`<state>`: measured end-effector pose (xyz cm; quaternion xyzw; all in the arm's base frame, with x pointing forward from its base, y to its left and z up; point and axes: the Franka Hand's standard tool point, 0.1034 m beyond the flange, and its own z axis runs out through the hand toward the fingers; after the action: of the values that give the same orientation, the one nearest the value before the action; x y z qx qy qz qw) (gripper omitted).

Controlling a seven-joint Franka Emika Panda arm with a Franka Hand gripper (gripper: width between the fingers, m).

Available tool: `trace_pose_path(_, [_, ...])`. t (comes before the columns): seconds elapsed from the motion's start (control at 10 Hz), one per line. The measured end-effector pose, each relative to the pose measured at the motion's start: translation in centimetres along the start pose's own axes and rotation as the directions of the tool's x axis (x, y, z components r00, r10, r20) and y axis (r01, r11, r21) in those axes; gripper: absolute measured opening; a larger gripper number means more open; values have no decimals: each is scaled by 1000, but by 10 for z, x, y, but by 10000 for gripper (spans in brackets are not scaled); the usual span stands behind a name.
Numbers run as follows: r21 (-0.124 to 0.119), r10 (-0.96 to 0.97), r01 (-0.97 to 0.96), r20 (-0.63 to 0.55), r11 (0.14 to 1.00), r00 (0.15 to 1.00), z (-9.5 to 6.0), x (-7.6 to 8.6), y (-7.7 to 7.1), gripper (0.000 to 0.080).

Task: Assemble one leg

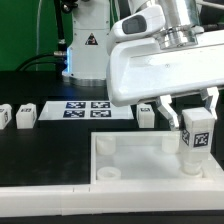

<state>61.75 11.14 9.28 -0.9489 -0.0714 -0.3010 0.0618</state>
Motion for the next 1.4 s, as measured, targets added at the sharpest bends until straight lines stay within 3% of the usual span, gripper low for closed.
trace_pose_path(0.4, [0, 5, -5, 18, 1000, 1000, 5, -12, 2, 294])
trace_pose_path(0.8, [-1, 7, -7, 11, 1000, 1000, 9, -12, 2, 294])
trace_pose_path(0.9, [2, 7, -7, 25, 1000, 1000, 10, -15, 2, 359])
trace_pose_path(1.0, [2, 7, -7, 26, 1000, 1000, 10, -15, 2, 494])
trace_pose_path(1.1, [2, 7, -7, 26, 1000, 1000, 10, -15, 2, 494])
trace_pose_path(1.2, [2, 8, -8, 27, 1000, 1000, 10, -16, 2, 616])
trace_pose_path(1.4, [2, 8, -8, 28, 1000, 1000, 11, -16, 2, 639])
